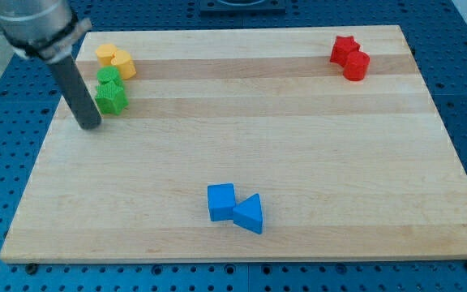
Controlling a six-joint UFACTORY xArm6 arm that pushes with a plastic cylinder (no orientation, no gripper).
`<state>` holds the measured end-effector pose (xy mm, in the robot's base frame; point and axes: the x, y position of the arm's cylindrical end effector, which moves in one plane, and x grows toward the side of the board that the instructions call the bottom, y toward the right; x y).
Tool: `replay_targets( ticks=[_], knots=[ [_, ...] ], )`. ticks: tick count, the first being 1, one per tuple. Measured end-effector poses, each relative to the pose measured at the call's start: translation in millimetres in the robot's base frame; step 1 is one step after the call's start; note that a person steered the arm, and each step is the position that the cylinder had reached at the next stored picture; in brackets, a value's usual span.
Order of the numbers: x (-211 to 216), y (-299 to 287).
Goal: Move blue triangle towards the center of the board
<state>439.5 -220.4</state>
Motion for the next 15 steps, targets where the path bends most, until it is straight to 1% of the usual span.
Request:
replay_targets(
  ticks=[1,2,3,5,6,7,8,9,11,12,13,14,15],
  knots=[
    [62,57],
    [108,141],
    [109,196],
    [109,198],
    [124,185],
    [180,184],
    [179,194],
    [156,216],
    [106,225],
    [49,234],
    [29,235],
    [29,235],
    [89,208]
  ],
)
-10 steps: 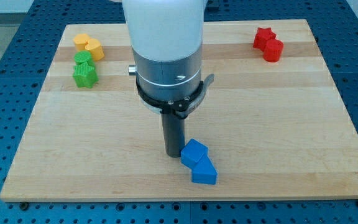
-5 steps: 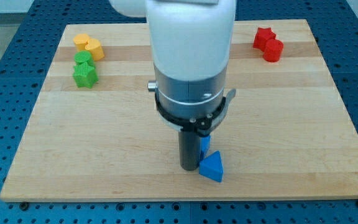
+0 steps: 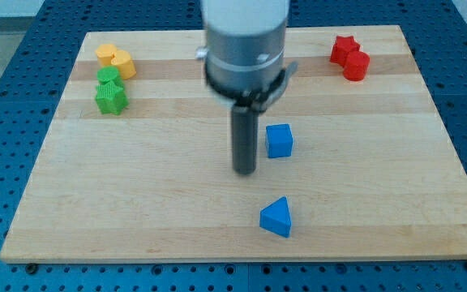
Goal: Move blue triangle towards the center of the board
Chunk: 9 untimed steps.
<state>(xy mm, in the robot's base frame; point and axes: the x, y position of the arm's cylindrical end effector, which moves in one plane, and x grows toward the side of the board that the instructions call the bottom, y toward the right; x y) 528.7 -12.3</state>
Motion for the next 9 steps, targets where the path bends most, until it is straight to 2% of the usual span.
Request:
replay_targets(
  ticks=[1,2,3,5,6,8,9],
  knots=[
    [85,-10],
    [89,-10],
    [89,22],
    [90,30],
    [67,30],
    [-68,79],
    [-96,88]
  ],
)
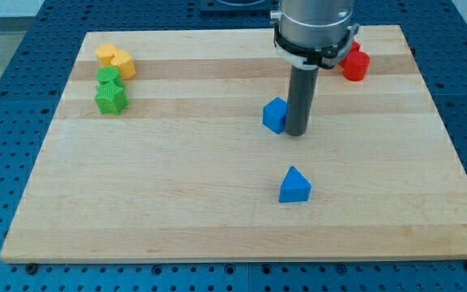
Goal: Move blue triangle towards the center of the board
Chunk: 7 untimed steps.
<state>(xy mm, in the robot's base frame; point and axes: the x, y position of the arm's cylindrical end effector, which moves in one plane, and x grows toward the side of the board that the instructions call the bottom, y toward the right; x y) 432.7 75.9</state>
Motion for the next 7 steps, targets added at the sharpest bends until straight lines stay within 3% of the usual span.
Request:
replay_targets(
  ticks=[1,3,4,7],
  knots=[
    [6,-3],
    [152,-33],
    [182,-33],
    [178,-33]
  ],
)
